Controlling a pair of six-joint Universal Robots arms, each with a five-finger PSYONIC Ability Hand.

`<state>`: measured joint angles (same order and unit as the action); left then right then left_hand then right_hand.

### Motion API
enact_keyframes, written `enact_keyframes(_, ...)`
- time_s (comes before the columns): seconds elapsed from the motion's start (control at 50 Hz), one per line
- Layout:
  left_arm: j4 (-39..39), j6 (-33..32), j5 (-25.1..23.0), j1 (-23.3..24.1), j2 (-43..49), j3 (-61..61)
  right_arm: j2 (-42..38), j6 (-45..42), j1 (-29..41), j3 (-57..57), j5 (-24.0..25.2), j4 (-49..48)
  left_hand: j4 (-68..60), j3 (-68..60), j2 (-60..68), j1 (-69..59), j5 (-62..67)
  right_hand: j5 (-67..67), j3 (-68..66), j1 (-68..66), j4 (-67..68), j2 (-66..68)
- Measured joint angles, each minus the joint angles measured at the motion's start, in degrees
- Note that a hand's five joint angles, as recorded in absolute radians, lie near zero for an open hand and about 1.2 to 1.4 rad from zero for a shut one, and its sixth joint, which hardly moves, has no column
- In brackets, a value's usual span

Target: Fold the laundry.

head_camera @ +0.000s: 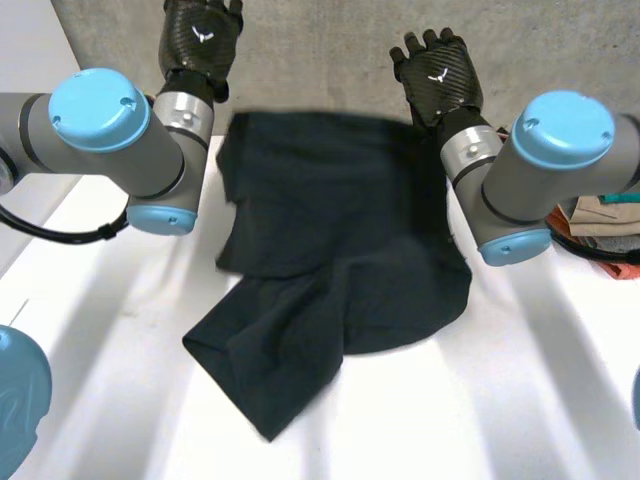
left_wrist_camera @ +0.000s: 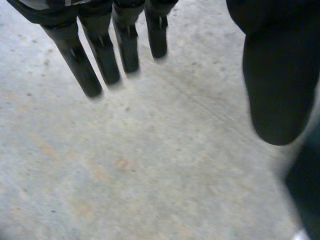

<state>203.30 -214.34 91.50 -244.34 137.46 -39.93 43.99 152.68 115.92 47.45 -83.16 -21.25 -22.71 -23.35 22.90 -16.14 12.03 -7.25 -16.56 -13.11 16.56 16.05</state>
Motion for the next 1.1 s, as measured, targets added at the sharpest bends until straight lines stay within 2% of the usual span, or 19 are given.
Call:
enact_keyframes(0.04, 0.6, -0.1, 0.8, 0.1, 0.5, 1.9, -1.4, 0.5, 0.1, -0.9, 0.3, -1.6, 9.4, 9.6, -9.4, 4.9, -8.5, 3.2, 4.1, 1.6, -3.1, -3.5)
enact_keyframes(0.14, 1.2, 0.0, 2.6, 1.0, -2.6, -0.8, 0.4, 0.8, 0.1, -0.8, -1.0, 1.2, 11.0, 11.1, -11.0, 4.9, -9.3, 3.4, 4.3, 1.6, -3.1, -3.6)
enact_keyframes(0.22, 1.2, 0.1, 3.7, 1.9, -7.7, -7.5, 5.3, 0.7, -0.3, 1.3, -1.5, 7.2, 11.0, 11.1, -11.0, 4.9, -9.3, 3.4, 4.3, 1.6, -3.1, -3.6)
enact_keyframes(0.3, 0.7, 0.2, 4.2, 3.5, -14.4, -17.9, 11.7, 0.3, -1.2, 4.8, 0.6, 17.2, 11.0, 11.1, -11.0, 4.8, -9.3, 3.4, 4.3, 1.6, -3.1, -3.6)
enact_keyframes(0.42, -3.1, 0.6, 4.7, 8.0, -25.2, -35.2, 18.8, -0.4, -5.5, 11.6, 6.8, 34.8, 1.8, 2.7, -2.1, -5.1, -1.0, 3.4, 4.3, 1.6, -3.1, -3.6)
enact_keyframes(0.5, -5.9, 1.7, 4.8, 10.5, -29.4, -42.1, 20.6, -0.6, -7.5, 15.4, 8.9, 40.8, -1.2, -0.5, 0.9, -7.7, 2.1, 2.8, 3.1, 0.8, -2.5, -2.5)
enact_keyframes(0.52, -8.7, 3.9, 4.8, 12.8, -32.6, -47.3, 21.7, -0.8, -8.9, 19.0, 10.3, 44.3, -5.4, -4.6, 5.0, -12.7, 6.1, -4.7, -5.9, -6.2, 5.8, 6.1)
enact_keyframes(0.54, -8.7, 3.9, 4.8, 12.8, -32.6, -47.3, 21.7, -0.8, -8.9, 19.0, 10.3, 44.3, -5.4, -4.6, 5.0, -12.7, 6.1, -4.7, -5.9, -6.2, 5.8, 6.1)
enact_keyframes(0.56, -12.0, 7.4, 4.9, 15.2, -35.5, -52.2, 22.6, -0.9, -9.9, 23.0, 11.5, 46.2, -10.7, -9.9, 10.5, -18.1, 11.4, -6.8, -8.3, -8.2, 8.3, 8.6)
enact_keyframes(0.58, -12.0, 7.4, 4.9, 15.2, -35.5, -52.2, 22.6, -0.9, -9.9, 23.0, 11.5, 46.2, -10.7, -9.9, 10.5, -18.1, 11.4, -6.8, -8.3, -8.2, 8.3, 8.6)
enact_keyframes(0.6, -15.0, 11.4, 4.9, 17.1, -37.3, -55.5, 23.1, -0.9, -10.9, 27.1, 12.5, 46.3, -12.5, -11.7, 12.3, -19.6, 13.1, -8.9, -10.6, -10.2, 10.7, 10.8)
enact_keyframes(0.7, -21.2, 20.6, 4.9, 20.0, -38.8, -59.6, 23.6, -0.9, -11.9, 33.8, 13.9, 43.2, -15.2, -14.4, 15.0, -22.0, 15.7, -11.8, -13.8, -12.8, 13.8, 14.3)
enact_keyframes(0.76, -25.2, 27.3, 5.0, 21.1, -37.5, -60.9, 23.6, -0.8, -12.2, 40.9, 14.8, 36.1, -15.7, -15.0, 15.5, -22.3, 16.2, -12.9, -14.9, -13.5, 14.7, 15.5)
enact_keyframes(0.82, -26.7, 30.5, 5.4, 21.3, -35.2, -61.2, 23.4, -0.6, -12.1, 44.2, 15.0, 31.3, -15.3, -14.7, 15.1, -22.0, 15.8, -12.9, -14.8, -13.4, 14.7, 15.5)
enact_keyframes(0.94, -26.1, 32.2, 8.2, 20.5, -31.3, -61.1, 22.5, -0.1, -11.7, 46.8, 14.9, 24.6, -10.5, -10.1, 10.5, -17.4, 10.9, -12.8, -14.5, -13.2, 14.5, 15.0)
enact_keyframes(1.0, -23.1, 31.9, 12.5, 19.3, -28.8, -60.9, 20.0, 0.2, -10.7, 47.1, 14.5, 18.5, -10.4, -10.1, 10.5, -17.4, 10.7, -12.6, -14.3, -13.3, 14.3, 14.8)
enact_keyframes(1.1, -19.3, 31.0, 15.5, 18.3, -26.5, -60.4, 17.3, 0.3, -9.0, 45.7, 13.7, 14.9, -10.4, -10.1, 10.5, -17.4, 10.7, -12.8, -14.3, -13.3, 14.3, 14.8)
